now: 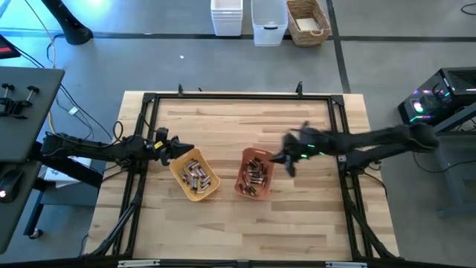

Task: Sort batteries
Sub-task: Return to Home Position

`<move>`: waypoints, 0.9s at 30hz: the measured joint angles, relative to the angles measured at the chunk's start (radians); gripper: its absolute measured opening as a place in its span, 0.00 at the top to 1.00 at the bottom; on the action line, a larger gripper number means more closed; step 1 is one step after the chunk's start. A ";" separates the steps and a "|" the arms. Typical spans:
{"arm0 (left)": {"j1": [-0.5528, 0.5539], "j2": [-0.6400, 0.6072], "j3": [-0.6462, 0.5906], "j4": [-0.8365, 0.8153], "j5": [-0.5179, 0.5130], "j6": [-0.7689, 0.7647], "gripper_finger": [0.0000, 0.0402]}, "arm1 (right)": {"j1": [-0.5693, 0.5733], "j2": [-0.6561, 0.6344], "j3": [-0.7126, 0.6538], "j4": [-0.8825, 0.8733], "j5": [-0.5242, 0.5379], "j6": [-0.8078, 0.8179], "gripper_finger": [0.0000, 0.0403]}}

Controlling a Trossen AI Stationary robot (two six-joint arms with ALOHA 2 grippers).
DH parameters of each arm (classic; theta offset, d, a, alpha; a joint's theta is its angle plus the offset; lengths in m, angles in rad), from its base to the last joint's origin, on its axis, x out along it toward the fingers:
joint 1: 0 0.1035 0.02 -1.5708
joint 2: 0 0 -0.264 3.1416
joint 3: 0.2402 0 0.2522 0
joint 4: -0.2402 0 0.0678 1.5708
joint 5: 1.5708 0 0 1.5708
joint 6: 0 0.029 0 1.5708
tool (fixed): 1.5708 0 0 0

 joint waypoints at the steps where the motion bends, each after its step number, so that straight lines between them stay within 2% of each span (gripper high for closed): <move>1: 0.000 0.000 0.000 0.000 0.000 0.000 1.00 | 0.013 -0.078 -0.066 0.067 0.004 0.042 1.00; 3: 0.000 0.000 0.000 0.000 0.000 0.000 1.00 | 0.048 -0.208 -0.178 0.195 0.039 0.092 1.00; 6: 0.000 0.000 0.000 0.000 0.000 0.000 1.00 | 0.099 -0.325 -0.304 0.374 0.127 0.040 1.00; 9: 0.000 0.000 0.000 0.000 0.000 0.000 1.00 | 0.121 -0.366 -0.400 0.497 0.216 0.015 1.00; 13: 0.000 0.000 0.000 -0.001 0.000 0.000 1.00 | 0.122 -0.382 -0.485 0.646 0.189 -0.027 1.00; 20: 0.000 0.000 0.000 -0.001 0.000 0.000 1.00 | 0.078 -0.395 -0.608 0.755 0.139 -0.086 1.00; 27: 0.000 0.000 0.000 -0.001 0.000 0.000 1.00 | 0.047 -0.404 -0.606 0.629 0.124 -0.036 1.00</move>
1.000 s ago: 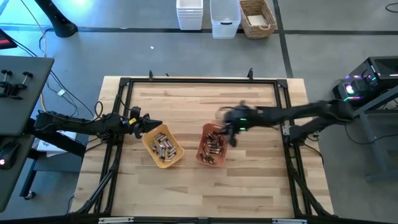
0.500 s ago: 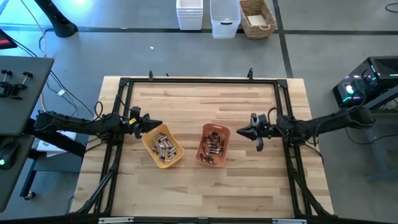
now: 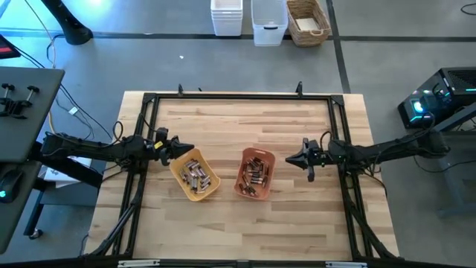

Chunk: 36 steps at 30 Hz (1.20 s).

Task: Sort batteries
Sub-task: Return to Home Position

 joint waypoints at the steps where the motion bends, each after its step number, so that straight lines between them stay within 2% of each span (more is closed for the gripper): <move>1: 0.000 0.000 0.000 0.000 0.000 0.000 1.00 | 0.000 0.000 0.000 -0.023 0.000 0.000 1.00; 11: 0.000 0.000 0.000 0.000 0.000 0.000 1.00 | 0.000 -0.004 0.000 -0.241 0.004 -0.004 1.00; 14: 0.000 0.000 0.000 0.000 0.000 0.000 1.00 | 0.001 -0.115 0.000 -0.380 0.004 -0.004 1.00; 18: 0.000 0.000 0.000 0.000 0.000 0.000 1.00 | 0.001 -0.362 0.003 -0.613 0.008 -0.004 1.00; 23: 0.000 0.000 0.000 -0.003 0.000 0.000 1.00 | 0.001 -0.602 0.007 -0.601 0.027 -0.004 1.00; 26: -0.001 -0.044 0.000 -0.043 0.000 0.000 1.00 | -0.009 -0.754 0.007 -0.621 0.027 -0.004 1.00; 31: 0.005 -0.178 0.001 -0.125 0.000 0.000 1.00 | -0.028 -0.757 0.007 -0.518 0.034 -0.004 1.00; 36: 0.027 -0.349 0.000 -0.201 0.000 0.000 1.00 | -0.028 -0.745 0.007 -0.529 0.034 -0.004 1.00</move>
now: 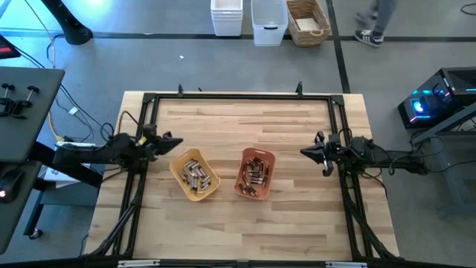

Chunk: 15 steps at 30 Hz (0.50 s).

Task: Sort batteries
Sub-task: Return to Home Position

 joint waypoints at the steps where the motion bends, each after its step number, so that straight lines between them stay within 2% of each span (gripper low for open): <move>1: 0.007 -0.034 -0.001 -0.010 0.000 0.000 1.00 | 0.000 0.002 0.000 -0.004 0.000 0.000 1.00; 4: 0.034 -0.107 -0.002 -0.020 -0.001 0.000 1.00 | 0.000 0.008 0.000 -0.016 0.000 0.000 1.00; 8: 0.047 -0.106 -0.002 0.032 -0.003 0.000 1.00 | 0.000 0.008 0.000 -0.032 0.000 0.000 1.00; 15: 0.017 -0.106 -0.003 0.016 -0.003 0.000 1.00 | 0.000 0.008 0.000 -0.063 -0.001 0.000 1.00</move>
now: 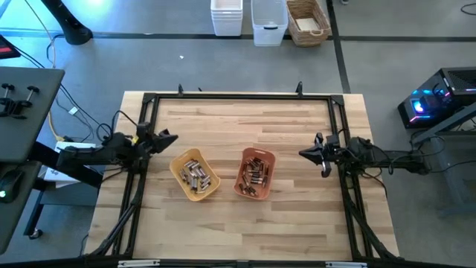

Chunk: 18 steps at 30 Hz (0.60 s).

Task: Sort batteries
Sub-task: Return to Home Position

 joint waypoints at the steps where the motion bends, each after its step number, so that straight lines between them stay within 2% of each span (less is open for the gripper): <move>1: 0.000 0.001 0.000 -0.004 0.001 0.006 1.00 | 0.000 0.000 0.000 -0.003 0.000 0.000 1.00; 3: 0.000 0.000 0.000 -0.032 0.036 0.136 1.00 | 0.000 0.000 0.000 -0.004 0.000 0.000 1.00; 6: -0.009 0.000 0.000 -0.104 0.105 0.446 1.00 | 0.000 0.000 0.000 -0.010 -0.002 0.000 1.00; 9: -0.016 0.001 0.000 -0.195 0.106 0.646 1.00 | 0.000 0.000 0.000 -0.011 -0.002 0.000 1.00; 11: -0.022 0.000 0.000 -0.223 0.106 0.684 1.00 | 0.000 0.000 0.000 -0.015 -0.002 0.000 1.00; 18: -0.025 0.000 0.000 -0.288 0.104 0.646 1.00 | 0.000 0.000 0.000 -0.036 -0.002 0.000 1.00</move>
